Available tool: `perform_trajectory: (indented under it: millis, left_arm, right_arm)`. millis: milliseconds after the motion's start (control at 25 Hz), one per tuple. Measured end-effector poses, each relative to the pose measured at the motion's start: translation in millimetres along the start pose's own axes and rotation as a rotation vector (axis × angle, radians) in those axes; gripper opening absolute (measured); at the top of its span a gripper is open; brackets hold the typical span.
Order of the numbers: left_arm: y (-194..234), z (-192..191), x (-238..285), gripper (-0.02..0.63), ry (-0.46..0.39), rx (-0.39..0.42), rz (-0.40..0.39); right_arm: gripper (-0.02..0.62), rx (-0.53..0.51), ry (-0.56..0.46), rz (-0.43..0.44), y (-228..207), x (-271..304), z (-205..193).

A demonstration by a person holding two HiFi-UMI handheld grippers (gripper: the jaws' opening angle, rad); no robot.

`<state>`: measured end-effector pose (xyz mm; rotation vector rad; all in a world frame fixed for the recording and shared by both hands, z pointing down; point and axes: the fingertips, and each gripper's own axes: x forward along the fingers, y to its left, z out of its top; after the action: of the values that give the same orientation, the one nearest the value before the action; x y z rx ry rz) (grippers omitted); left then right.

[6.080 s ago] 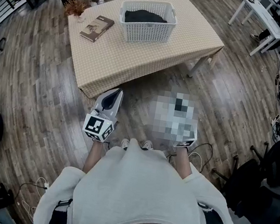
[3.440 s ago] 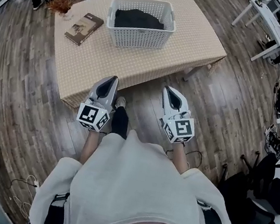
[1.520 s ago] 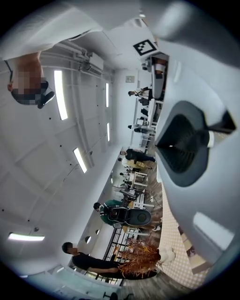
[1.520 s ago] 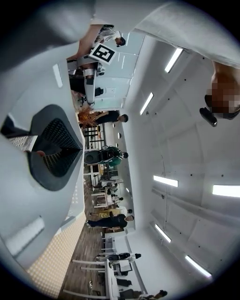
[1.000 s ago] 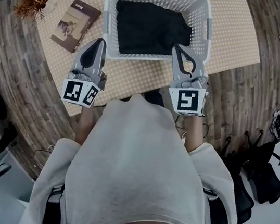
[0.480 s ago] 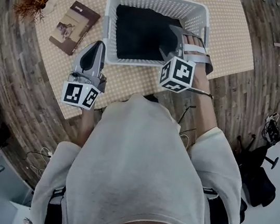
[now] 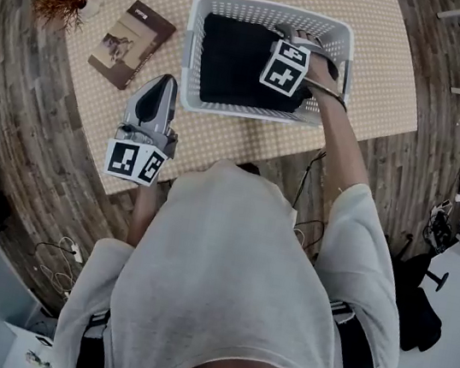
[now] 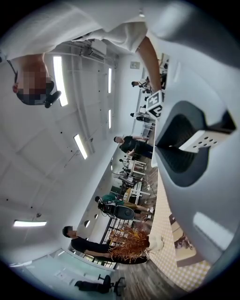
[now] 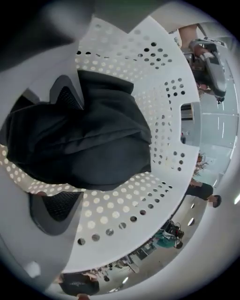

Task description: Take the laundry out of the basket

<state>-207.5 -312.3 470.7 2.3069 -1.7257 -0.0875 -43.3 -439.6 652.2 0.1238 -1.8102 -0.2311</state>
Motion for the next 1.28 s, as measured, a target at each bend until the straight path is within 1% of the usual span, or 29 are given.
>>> perform_trajectory:
  millis: [280,440,480,560,680,760,880,1000,1160,1280]
  left_arm:
    - [16,1,-5,0.009,0.003,-0.002,0.038]
    - [21,2,-5,0.009,0.005,0.000,0.048]
    - [22,3,-5,0.009,0.005,0.000,0.049]
    - [25,4,-3,0.009,0.001,-0.003,0.051]
    - [29,3,-3,0.009,0.004,-0.006,0.054]
    - [29,2,0,0.009,0.006,-0.008,0.049]
    - [26,3,4,0.009,0.003,-0.006,0.037]
    - [23,2,5,0.009,-0.001,-0.006,0.029]
    - [19,5,5,0.009,-0.010,-0.007,0.023]
    - [16,8,3,0.009,-0.021,-0.004,0.021]
  right_arm:
    - [0.561,0.010,0.075,0.138,12,54,-3]
    - [0.557,0.047,0.137,0.259,44,86,-11]
    - [0.544,0.046,0.148,0.276,49,90,-12]
    - [0.537,0.042,0.157,0.298,51,93,-11]
    - [0.482,0.036,0.160,0.331,56,92,-10]
    - [0.448,0.025,0.162,0.342,61,91,-9]
    - [0.375,-0.015,0.159,0.345,66,87,-5]
    - [0.273,-0.064,0.147,0.332,73,83,-3]
    - [0.207,-0.090,0.142,0.299,78,79,-2]
    - [0.193,-0.096,0.136,0.259,79,76,-1]
